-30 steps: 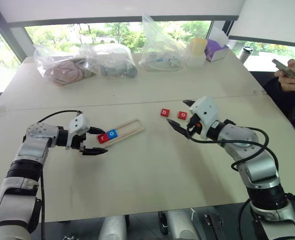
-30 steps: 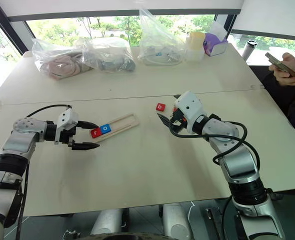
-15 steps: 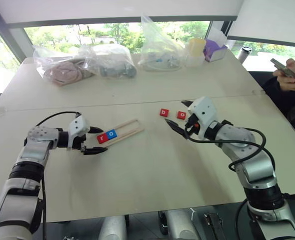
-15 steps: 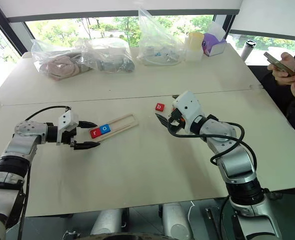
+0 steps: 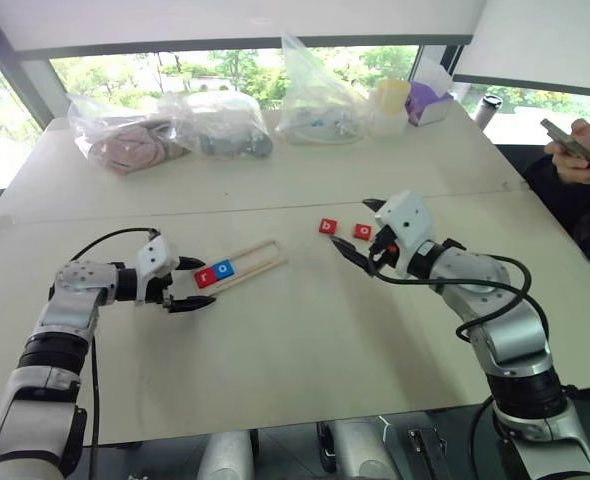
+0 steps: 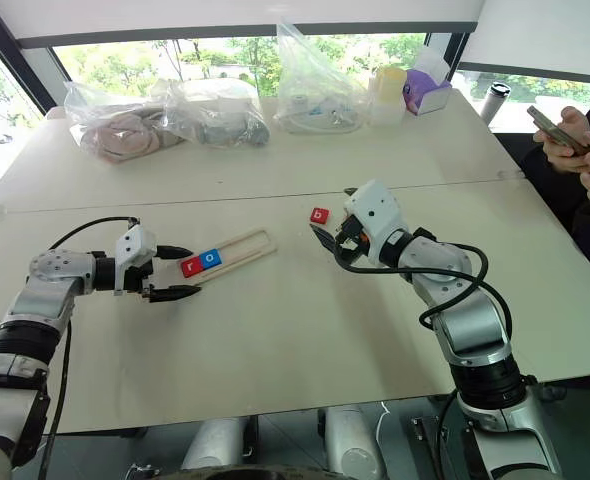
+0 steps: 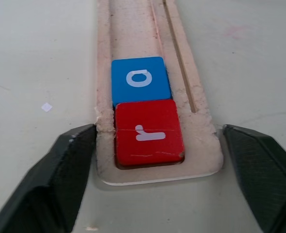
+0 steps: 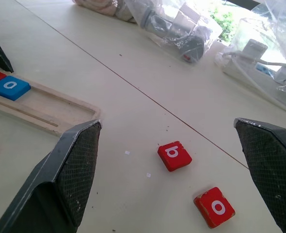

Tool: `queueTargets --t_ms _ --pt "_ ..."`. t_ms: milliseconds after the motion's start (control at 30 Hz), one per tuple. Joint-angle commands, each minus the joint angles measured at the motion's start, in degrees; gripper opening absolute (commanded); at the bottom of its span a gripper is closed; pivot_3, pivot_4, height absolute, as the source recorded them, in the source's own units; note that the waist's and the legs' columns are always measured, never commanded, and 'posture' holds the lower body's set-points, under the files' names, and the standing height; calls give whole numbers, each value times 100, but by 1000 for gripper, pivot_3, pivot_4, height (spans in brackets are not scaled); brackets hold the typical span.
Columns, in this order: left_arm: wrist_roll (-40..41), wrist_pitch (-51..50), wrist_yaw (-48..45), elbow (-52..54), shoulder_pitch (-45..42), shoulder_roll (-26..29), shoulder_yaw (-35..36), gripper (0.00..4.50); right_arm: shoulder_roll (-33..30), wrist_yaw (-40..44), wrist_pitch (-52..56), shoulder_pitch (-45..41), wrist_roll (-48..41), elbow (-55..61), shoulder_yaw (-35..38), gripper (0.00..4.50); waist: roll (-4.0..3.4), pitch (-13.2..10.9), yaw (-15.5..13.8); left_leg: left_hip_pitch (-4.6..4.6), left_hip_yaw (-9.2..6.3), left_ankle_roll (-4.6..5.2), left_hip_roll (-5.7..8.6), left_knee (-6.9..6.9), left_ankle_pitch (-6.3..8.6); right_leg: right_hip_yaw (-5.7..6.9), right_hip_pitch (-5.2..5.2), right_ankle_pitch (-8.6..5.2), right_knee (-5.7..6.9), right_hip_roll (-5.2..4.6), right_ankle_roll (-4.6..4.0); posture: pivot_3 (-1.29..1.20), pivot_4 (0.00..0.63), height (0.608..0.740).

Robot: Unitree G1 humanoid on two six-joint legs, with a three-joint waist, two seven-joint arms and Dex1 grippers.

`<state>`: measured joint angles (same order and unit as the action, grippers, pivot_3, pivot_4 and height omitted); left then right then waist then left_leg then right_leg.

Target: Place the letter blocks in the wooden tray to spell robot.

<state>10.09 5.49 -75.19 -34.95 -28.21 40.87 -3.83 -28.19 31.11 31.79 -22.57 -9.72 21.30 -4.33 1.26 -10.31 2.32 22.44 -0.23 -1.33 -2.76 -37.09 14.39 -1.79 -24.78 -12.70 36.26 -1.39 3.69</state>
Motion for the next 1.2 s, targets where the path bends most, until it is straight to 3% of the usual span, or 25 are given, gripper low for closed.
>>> queueTargets --t_ms 33,300,767,1200 --pt "-220 -114 -40 -37 193 -10 -191 3165 29 -21 -89 -132 14 128 6 4500 0 0 1 -1 0 0 -1 0 0 0 0 0 0 0 0 0 150 740" --pt "-170 -141 -110 395 263 -111 -268 3165 45 -23 -85 -186 20 86 -12 4500 0 0 -8 0 3 0 0 3 0 0 1 3 -1 -2 -6 0 150 740" --pt "-183 -815 -7 2167 374 -715 -933 3165 60 -90 -3 -162 -13 204 0 4500 0 -1 -154 8 6 0 2 1 0 -2 0 2 -11 -4 -6 0 150 740" --pt "-531 -907 335 3306 1008 -668 -1369 3165 39 -118 139 -20 -50 377 16 4500 0 -1 -153 8 4 0 1 3 1 -2 -1 -4 -15 -5 2 0 150 740"
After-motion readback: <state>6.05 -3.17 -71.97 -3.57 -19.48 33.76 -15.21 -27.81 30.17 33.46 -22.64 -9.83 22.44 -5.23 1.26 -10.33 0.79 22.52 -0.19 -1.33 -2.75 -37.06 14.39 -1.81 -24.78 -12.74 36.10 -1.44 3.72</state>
